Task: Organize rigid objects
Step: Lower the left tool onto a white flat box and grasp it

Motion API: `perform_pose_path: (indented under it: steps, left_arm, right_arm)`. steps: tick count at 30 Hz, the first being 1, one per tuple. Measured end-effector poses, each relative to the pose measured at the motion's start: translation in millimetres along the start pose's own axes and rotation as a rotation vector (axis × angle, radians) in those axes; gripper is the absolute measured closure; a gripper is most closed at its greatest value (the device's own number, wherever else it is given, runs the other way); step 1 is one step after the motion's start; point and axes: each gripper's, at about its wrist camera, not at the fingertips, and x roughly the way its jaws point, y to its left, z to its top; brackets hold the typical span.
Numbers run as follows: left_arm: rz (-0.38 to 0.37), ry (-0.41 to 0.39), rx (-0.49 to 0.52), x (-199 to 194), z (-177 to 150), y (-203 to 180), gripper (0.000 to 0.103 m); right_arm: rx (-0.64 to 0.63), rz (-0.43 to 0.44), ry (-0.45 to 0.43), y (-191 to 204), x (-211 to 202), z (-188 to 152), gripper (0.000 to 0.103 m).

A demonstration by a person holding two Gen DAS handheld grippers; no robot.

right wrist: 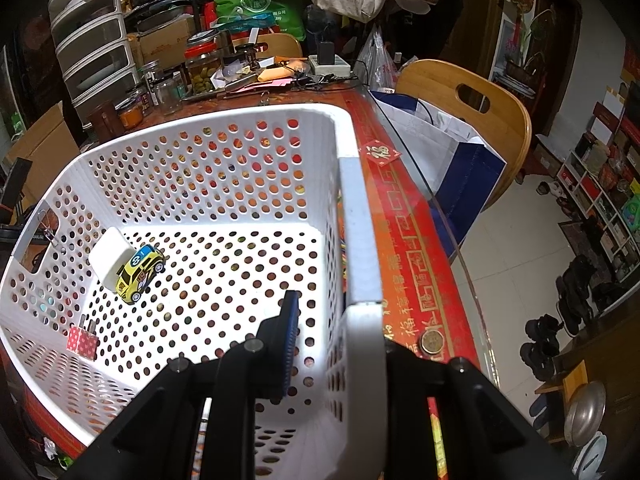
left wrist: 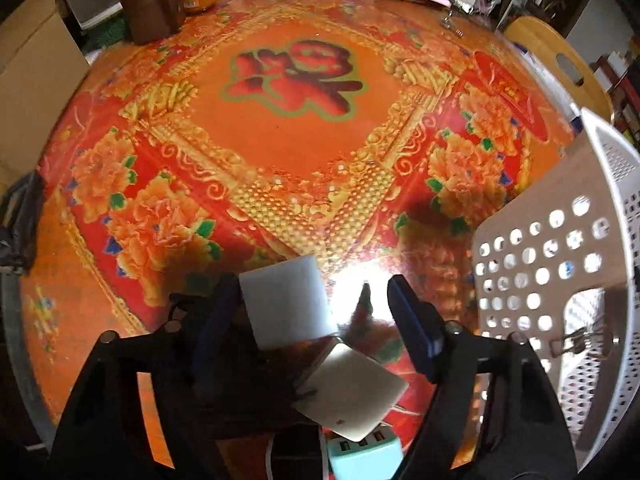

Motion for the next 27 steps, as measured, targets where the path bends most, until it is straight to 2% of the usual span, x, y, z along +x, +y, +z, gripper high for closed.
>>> perform_pose_path:
  steps: [8, 11, 12, 13, 14, 16, 22, 27]
  left_arm:
    - [0.042, 0.025, -0.017, 12, 4, 4, 0.038]
    - [0.025, 0.021, -0.032, 11, 3, 7, 0.041]
    - [0.027, 0.016, -0.032, 9, 3, 7, 0.045]
    - [0.026, 0.010, -0.037, 9, 2, 7, 0.058]
    - [0.028, 0.002, -0.044, 8, 2, 8, 0.062]
    - [0.000, -0.004, -0.071, 6, 3, 13, 0.063]
    - [0.026, -0.072, -0.065, -9, -1, 14, 0.064]
    - [0.076, -0.180, -0.051, -45, -2, 9, 0.065]
  right_arm:
    - [-0.004, 0.003, -0.006, 2, -1, 0, 0.082]
    - [-0.004, 0.004, -0.006, 2, -1, -1, 0.082]
    - [-0.004, 0.003, -0.005, 2, -1, -1, 0.082]
    - [-0.004, 0.004, -0.006, 2, -1, -1, 0.082]
    - [-0.004, 0.004, -0.006, 2, -1, -1, 0.082]
    - [-0.004, 0.004, -0.006, 2, -1, -1, 0.082]
    - [-0.004, 0.004, -0.006, 2, -1, -1, 0.082]
    - [-0.004, 0.005, -0.007, 2, -1, -1, 0.082]
